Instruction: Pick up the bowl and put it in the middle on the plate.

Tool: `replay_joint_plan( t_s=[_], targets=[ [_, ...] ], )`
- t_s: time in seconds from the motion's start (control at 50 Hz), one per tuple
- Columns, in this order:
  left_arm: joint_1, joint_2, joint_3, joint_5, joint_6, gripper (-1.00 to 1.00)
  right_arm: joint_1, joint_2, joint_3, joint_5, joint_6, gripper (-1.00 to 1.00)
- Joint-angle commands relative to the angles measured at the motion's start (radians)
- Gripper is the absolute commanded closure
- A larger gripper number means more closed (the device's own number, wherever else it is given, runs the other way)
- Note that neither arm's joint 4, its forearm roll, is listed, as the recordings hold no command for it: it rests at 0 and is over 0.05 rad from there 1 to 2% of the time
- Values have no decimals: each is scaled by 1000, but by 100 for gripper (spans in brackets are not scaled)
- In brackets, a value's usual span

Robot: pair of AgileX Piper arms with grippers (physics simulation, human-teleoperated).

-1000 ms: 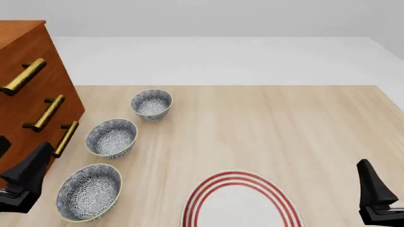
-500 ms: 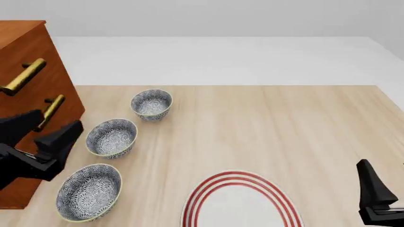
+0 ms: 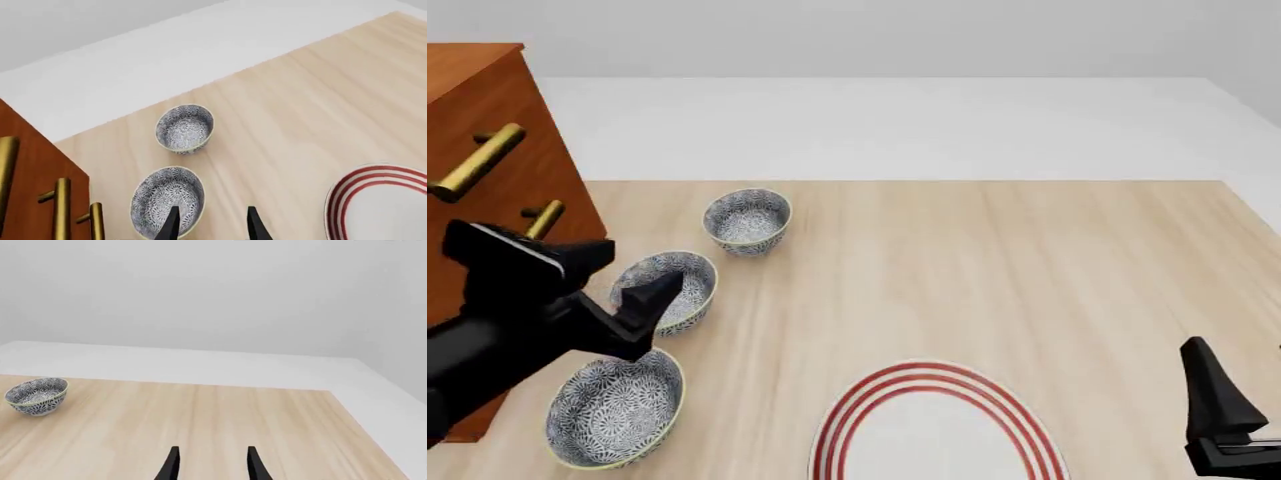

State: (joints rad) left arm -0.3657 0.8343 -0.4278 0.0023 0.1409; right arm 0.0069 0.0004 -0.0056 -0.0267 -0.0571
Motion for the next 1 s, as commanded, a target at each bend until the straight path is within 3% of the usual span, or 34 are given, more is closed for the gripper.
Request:
replay_joint_plan(
  t_s=[0.02, 0.1, 0.14, 0.28, 0.34, 0.42, 0.7, 0.84, 1.0],
  targets=[
    [-9, 126, -43, 4, 13, -100, 1, 0, 0, -3, -6, -100],
    [-42, 157, -67, 36, 92, -100, 0, 0, -2, 5, 5, -100],
    [-48, 188, -97, 77, 59, -100, 2, 0, -1, -3, -7, -100],
    [-87, 256, -176, 166, 68, -100, 1, 0, -2, 0, -3, -100],
    [-82, 291, -177, 185, 103, -100, 1, 0, 0, -3, -5, -100],
    [-81, 289, -202, 211, 80, -100, 0, 0, -4, 6, 5, -100],
    [-34, 368, -236, 244, 89, -100, 1, 0, 0, -1, -1, -100],
    [3, 406, -233, 231, 144, -100, 2, 0, 1, -5, -6, -100],
    [2, 459, -259, 232, 150, -100, 2, 0, 1, -5, -6, -100]
  ],
)
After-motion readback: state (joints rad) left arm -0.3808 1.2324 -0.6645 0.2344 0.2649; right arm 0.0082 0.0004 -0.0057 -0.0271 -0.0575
